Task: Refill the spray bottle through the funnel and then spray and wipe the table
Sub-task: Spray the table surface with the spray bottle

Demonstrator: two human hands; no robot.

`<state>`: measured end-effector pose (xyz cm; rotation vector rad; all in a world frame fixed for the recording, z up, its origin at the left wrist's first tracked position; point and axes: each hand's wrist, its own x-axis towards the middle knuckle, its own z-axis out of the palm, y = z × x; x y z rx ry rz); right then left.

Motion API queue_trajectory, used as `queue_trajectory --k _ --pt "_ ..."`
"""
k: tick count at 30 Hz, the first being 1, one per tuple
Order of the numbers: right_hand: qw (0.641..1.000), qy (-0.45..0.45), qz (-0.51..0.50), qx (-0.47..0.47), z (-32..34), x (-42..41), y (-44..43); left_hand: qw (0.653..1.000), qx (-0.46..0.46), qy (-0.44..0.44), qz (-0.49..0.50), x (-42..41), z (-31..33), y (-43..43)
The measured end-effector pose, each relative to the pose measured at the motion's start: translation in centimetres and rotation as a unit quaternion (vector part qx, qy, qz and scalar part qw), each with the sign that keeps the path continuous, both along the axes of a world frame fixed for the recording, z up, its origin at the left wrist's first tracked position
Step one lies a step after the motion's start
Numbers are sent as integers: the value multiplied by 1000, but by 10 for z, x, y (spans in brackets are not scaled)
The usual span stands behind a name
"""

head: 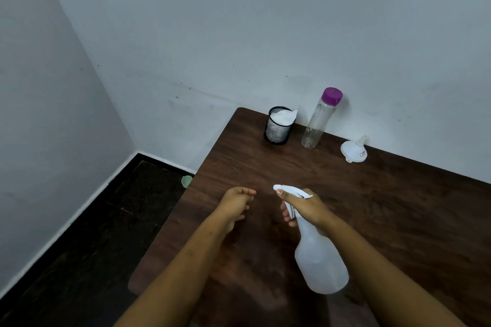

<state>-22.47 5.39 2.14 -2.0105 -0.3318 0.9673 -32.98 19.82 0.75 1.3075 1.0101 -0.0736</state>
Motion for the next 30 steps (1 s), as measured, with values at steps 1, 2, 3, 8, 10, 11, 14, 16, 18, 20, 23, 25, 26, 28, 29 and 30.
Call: queue_trajectory --k 1,2,3,8,10,11,14,16,18,20,23,25,26,28,29,30 --pt "1000 8 18 8 1 1 0 1000 3 -6 -1 1 1 -1" --pt "999 9 30 13 2 0 1 1000 7 -12 -3 2 1 -2" --pt "1000 1 27 14 2 -1 1 1000 11 -18 -3 3 2 -2" --pt "997 -56 -41 -22 -3 -9 8 999 29 -36 21 4 1 -3" --pt "998 -42 -49 -24 -4 -8 7 998 33 -33 40 2 0 1" --pt "998 -27 -49 -16 -4 -5 5 998 33 -30 49 1 -1 3" --pt "1000 13 -9 3 -2 1 1 998 29 -22 58 -1 -2 7" --pt "999 2 -32 12 -5 1 3 998 24 -18 53 0 -2 7" --pt "998 -29 -63 4 -7 -1 7 999 20 -17 47 1 -2 5" --pt "997 -37 -64 0 -9 -1 9 999 17 -18 41 3 -2 2" --pt "998 -11 -63 19 -9 2 10 999 19 -20 38 5 -2 0" --pt "999 20 -28 21 -8 3 9 999 22 -22 38 6 -2 0" --pt "999 36 -15 19 -9 3 10 999 23 -24 37 7 -2 0" --pt "999 37 -28 12 -14 1 11 999 21 -25 36 8 -3 0" --pt "999 21 -45 2 -16 1 12 999 19 -24 36 9 -3 0" --pt "998 3 -57 -10 -17 1 12 999 16 -24 36 9 -3 0"
